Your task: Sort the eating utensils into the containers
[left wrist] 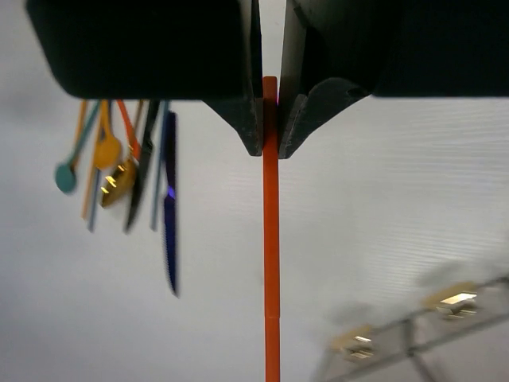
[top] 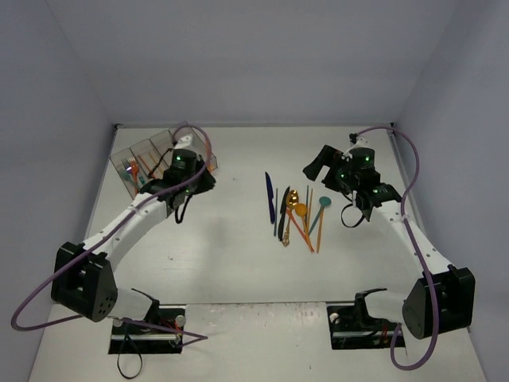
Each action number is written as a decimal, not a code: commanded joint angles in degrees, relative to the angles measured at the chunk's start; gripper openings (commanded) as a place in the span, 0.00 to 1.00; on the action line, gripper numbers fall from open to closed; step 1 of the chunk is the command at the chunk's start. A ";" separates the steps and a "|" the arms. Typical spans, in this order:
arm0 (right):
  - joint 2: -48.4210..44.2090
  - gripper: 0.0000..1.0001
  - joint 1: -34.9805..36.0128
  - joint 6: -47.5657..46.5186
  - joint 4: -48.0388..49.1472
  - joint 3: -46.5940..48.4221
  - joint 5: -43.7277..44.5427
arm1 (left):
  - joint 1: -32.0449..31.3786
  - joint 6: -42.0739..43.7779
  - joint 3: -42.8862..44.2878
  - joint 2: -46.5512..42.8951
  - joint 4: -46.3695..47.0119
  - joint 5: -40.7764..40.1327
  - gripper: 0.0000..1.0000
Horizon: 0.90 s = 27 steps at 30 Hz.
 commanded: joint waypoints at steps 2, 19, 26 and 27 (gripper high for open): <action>-3.15 0.94 -0.77 -7.18 -4.39 1.24 2.48 | 12.59 -0.89 4.71 -0.54 -8.63 -6.29 0.00; -4.08 0.94 -1.00 -9.97 -7.14 -0.49 0.06 | 28.44 3.86 28.01 27.06 -17.47 -7.14 0.07; -4.14 0.95 -1.33 -10.33 -7.56 -0.96 0.29 | 28.29 2.80 27.20 26.42 -18.66 -7.85 0.26; -4.05 0.95 -1.40 -10.35 -7.56 -0.94 0.31 | 28.26 2.80 26.86 25.84 -18.68 -7.93 0.28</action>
